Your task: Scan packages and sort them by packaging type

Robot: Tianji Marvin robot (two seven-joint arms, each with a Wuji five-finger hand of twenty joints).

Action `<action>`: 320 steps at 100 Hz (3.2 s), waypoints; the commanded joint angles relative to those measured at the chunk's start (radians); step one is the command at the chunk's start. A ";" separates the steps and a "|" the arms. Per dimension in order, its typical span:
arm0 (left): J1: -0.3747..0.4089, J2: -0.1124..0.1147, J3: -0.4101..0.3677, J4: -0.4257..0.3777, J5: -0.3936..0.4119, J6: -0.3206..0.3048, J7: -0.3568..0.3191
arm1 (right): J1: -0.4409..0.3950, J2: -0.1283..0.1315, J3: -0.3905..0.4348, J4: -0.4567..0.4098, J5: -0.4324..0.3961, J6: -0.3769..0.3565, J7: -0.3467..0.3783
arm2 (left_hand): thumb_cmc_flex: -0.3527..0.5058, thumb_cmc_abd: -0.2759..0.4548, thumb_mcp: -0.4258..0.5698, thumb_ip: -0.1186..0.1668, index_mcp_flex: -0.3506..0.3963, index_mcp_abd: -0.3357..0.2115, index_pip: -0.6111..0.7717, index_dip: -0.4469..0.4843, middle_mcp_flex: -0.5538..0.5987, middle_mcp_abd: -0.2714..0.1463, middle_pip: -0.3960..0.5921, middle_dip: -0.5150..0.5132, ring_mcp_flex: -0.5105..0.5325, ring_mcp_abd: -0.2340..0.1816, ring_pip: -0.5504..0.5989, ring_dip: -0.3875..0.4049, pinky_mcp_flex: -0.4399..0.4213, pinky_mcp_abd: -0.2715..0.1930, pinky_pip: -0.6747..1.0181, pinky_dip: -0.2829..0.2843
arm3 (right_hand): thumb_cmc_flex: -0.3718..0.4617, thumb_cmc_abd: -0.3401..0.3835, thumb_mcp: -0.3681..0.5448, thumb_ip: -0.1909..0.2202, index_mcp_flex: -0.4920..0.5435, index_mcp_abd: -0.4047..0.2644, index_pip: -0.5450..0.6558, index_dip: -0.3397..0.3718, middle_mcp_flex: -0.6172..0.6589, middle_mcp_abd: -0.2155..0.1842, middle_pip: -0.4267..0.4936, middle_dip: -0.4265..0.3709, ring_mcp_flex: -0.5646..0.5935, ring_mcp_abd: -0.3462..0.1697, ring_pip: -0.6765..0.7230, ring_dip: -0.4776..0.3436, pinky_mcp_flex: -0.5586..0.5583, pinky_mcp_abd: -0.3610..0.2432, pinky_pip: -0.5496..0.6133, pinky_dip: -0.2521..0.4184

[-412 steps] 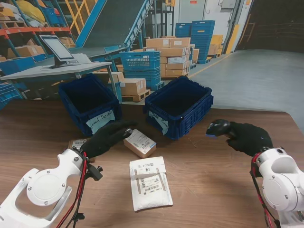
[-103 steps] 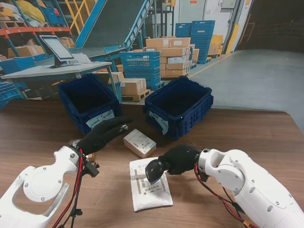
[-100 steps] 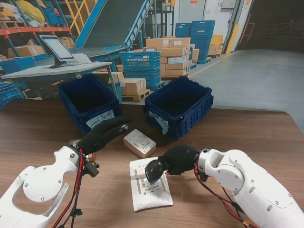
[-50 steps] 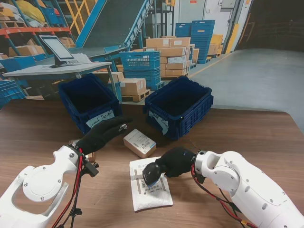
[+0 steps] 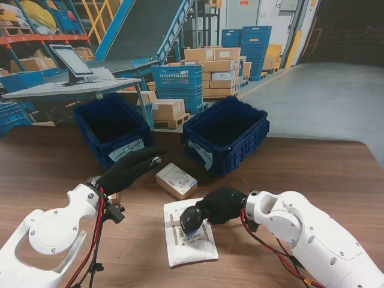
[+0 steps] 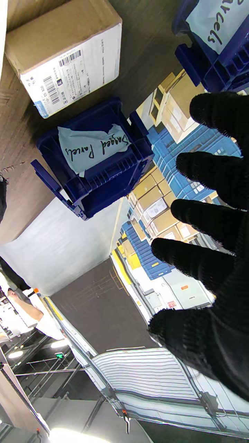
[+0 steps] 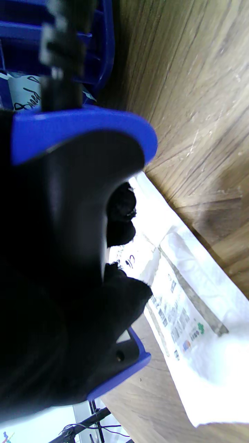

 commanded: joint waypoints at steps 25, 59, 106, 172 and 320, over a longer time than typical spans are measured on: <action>0.002 -0.002 0.005 -0.002 -0.003 -0.005 -0.024 | -0.057 -0.009 0.067 -0.071 -0.014 0.021 0.027 | -0.012 0.036 -0.044 0.001 0.011 -0.035 0.008 0.007 0.000 -0.019 -0.001 -0.010 -0.010 -0.004 -0.022 -0.002 0.007 -0.012 -0.021 0.009 | 0.098 0.110 0.111 -0.004 0.059 -0.092 0.036 0.015 -0.008 -0.017 0.001 -0.001 -0.004 -0.008 0.000 -0.005 -0.003 -0.008 0.001 0.015; 0.013 0.001 0.015 -0.008 -0.003 -0.015 -0.032 | -0.152 -0.014 0.180 -0.188 -0.028 0.059 0.038 | -0.010 0.038 -0.043 0.001 0.009 -0.036 0.007 0.007 -0.001 -0.018 -0.001 -0.010 -0.012 -0.005 -0.023 -0.002 0.007 -0.012 -0.021 0.009 | 0.099 0.108 0.112 -0.004 0.060 -0.093 0.036 0.016 -0.009 -0.019 -0.001 -0.002 -0.006 -0.006 -0.004 -0.008 -0.004 -0.008 -0.003 0.013; 0.006 0.023 0.044 0.011 -0.003 -0.050 -0.117 | -0.295 -0.023 0.322 -0.345 -0.020 0.116 0.039 | -0.007 0.038 -0.044 0.001 0.008 -0.032 0.007 0.007 -0.004 -0.018 -0.001 -0.010 -0.013 -0.006 -0.023 -0.002 0.005 -0.013 -0.022 0.009 | 0.099 0.105 0.113 -0.005 0.062 -0.092 0.034 0.016 -0.007 -0.017 -0.003 -0.004 -0.005 -0.006 -0.008 -0.010 -0.004 -0.007 -0.005 0.012; -0.076 0.065 0.133 0.110 0.001 -0.062 -0.298 | -0.459 -0.054 0.520 -0.522 0.087 0.278 -0.016 | -0.001 0.044 -0.044 -0.001 -0.009 -0.036 0.003 0.005 -0.016 -0.025 -0.001 -0.007 -0.026 -0.014 -0.025 -0.001 -0.005 -0.028 -0.027 0.010 | 0.103 0.099 0.115 -0.006 0.070 -0.088 0.032 0.016 -0.001 -0.010 -0.008 -0.002 0.000 0.002 -0.009 -0.010 -0.002 -0.001 -0.004 0.013; -0.376 0.049 0.458 0.521 -0.192 -0.162 -0.399 | -0.489 -0.065 0.582 -0.544 0.172 0.340 -0.031 | 0.020 0.050 -0.045 -0.001 -0.038 -0.025 -0.002 0.005 -0.052 -0.033 -0.005 -0.004 -0.051 -0.031 -0.034 0.000 -0.023 -0.049 -0.051 0.023 | 0.106 0.095 0.116 -0.007 0.075 -0.084 0.029 0.016 0.003 -0.008 -0.015 0.004 0.001 0.003 -0.013 -0.009 -0.001 0.003 -0.003 0.014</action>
